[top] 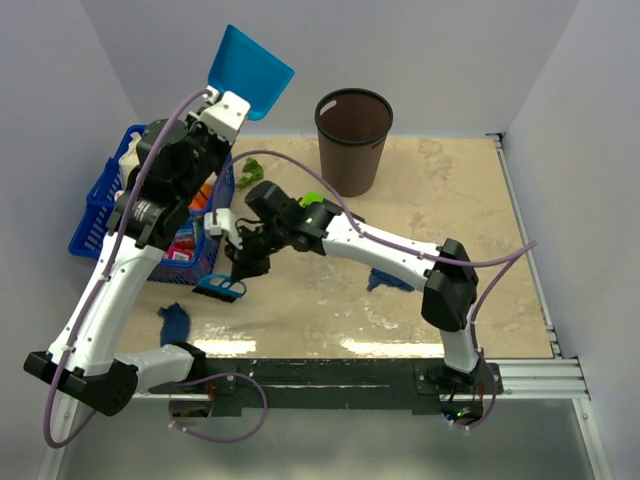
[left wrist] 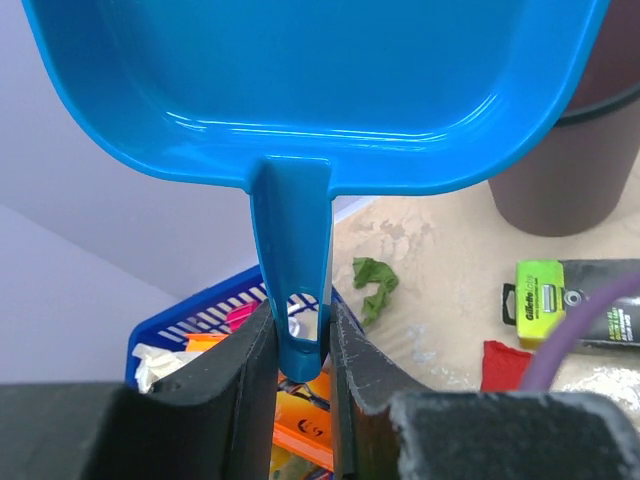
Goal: Sweep away the paper scraps from the table
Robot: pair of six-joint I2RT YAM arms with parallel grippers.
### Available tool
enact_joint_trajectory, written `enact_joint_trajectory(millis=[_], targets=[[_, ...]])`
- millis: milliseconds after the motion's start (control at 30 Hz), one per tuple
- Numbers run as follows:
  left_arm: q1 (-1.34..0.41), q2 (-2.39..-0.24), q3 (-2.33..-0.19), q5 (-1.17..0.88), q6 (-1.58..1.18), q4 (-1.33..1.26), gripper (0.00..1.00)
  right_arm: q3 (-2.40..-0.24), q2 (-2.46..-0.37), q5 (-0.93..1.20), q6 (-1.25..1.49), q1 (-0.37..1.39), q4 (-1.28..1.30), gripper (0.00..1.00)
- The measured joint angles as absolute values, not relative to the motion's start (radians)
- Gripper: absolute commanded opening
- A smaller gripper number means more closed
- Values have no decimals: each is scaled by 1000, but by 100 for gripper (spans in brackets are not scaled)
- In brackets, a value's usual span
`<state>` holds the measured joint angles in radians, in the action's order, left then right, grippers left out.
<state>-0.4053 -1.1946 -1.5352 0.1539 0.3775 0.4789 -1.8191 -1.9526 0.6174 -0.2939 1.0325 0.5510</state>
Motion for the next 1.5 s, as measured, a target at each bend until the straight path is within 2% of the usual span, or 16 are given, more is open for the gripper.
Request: enact_joint_trajectory(millis=[267,567,833,1133,1333,1500], targets=[[-347,-1196,-1607,192,376,452,0,-1837,-2082,621,-195,1137,223,0],[-306,-1204,-1645,202,358,427,0,-2001,-2343,591,-86,1198,-25,0],[-274,-1185,-1645,186,357,436,0,-2020,-2367,546,-144,1242,-44,0],[-251,-1155,-1641,162,350,439,0,-1848,-2342,529,-297,1248,-55,0],[-249,-1153,-1638,146,339,444,0,-1828,-2317,505,-417,1272,-44,0],[-248,-1150,-1618,125,336,439,0,-1742,-2208,456,-505,1281,43,0]])
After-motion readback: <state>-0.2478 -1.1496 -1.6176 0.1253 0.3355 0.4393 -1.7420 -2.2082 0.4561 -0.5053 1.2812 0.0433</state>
